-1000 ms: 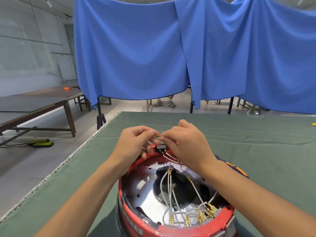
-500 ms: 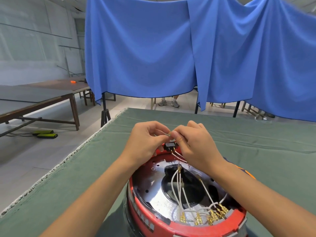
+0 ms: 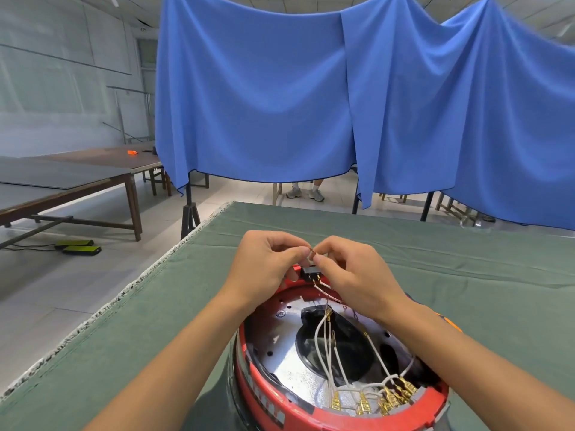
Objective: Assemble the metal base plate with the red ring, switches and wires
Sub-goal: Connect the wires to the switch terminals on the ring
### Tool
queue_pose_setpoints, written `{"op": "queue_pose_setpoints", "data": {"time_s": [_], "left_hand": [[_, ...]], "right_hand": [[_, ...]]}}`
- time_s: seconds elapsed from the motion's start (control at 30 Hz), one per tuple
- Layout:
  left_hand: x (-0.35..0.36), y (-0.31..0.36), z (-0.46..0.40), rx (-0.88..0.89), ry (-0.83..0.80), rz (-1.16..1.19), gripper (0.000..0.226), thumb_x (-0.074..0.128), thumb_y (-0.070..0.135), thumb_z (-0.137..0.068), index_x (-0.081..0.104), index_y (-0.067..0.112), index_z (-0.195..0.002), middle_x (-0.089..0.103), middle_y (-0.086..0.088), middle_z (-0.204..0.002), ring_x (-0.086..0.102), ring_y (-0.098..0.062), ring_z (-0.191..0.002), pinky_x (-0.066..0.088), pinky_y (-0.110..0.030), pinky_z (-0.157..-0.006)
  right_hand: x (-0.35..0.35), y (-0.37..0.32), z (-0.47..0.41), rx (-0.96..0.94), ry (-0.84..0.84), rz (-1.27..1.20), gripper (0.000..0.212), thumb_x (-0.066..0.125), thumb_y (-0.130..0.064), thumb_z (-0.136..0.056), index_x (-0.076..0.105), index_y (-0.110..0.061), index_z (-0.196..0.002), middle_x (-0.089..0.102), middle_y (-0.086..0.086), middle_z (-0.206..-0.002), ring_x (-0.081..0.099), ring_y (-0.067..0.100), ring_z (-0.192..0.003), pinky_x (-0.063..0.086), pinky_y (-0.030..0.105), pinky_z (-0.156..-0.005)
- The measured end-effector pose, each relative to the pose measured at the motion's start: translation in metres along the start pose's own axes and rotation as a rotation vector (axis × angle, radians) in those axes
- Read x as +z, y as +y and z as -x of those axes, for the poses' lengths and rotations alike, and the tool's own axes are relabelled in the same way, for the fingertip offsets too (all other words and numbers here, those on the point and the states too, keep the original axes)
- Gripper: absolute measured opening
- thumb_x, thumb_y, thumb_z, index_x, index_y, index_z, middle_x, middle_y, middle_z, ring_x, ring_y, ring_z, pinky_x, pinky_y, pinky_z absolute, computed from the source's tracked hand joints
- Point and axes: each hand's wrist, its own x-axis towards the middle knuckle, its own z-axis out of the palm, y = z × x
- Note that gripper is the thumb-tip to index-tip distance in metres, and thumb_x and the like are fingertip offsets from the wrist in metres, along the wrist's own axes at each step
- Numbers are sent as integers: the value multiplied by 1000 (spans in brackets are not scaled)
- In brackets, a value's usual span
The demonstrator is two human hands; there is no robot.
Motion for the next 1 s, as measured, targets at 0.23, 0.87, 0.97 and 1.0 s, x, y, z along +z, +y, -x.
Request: {"op": "queue_pose_setpoints", "data": {"time_s": [0.23,0.87,0.97,1.0], "left_hand": [[-2,-1,-1,-149,-24,151,10,65,3,-84,71,6,-76,66,-4,-59,51,-11,-42,40,-18,-38],[5,-1,3,-39,-179,-802,34,50,10,-80,70,25,-103,70,-5,-104,60,-32,-101,51,-39,-81],[4,-1,2,-57,-157,-741,36,51,7,-79,72,24,-102,70,-5,-107,59,-30,-104,50,-41,-86],[4,-1,3,-55,-153,-740,36,50,6,-79,72,24,-101,71,-6,-106,59,-30,-104,50,-41,-86]], "right_hand": [[-13,-17,-13,120,-130,24,22,58,-33,-90,66,-29,-70,62,-8,-53,54,3,-53,49,33,-63],[16,-28,7,233,-103,675,19,50,-29,-86,66,-19,-88,55,3,-75,44,24,-67,25,28,-52],[17,-28,6,234,-77,664,20,47,-28,-88,65,-18,-87,50,1,-73,45,24,-68,26,29,-53],[18,-28,5,233,-73,658,21,47,-28,-88,65,-18,-87,53,2,-74,46,23,-68,27,29,-54]]}}
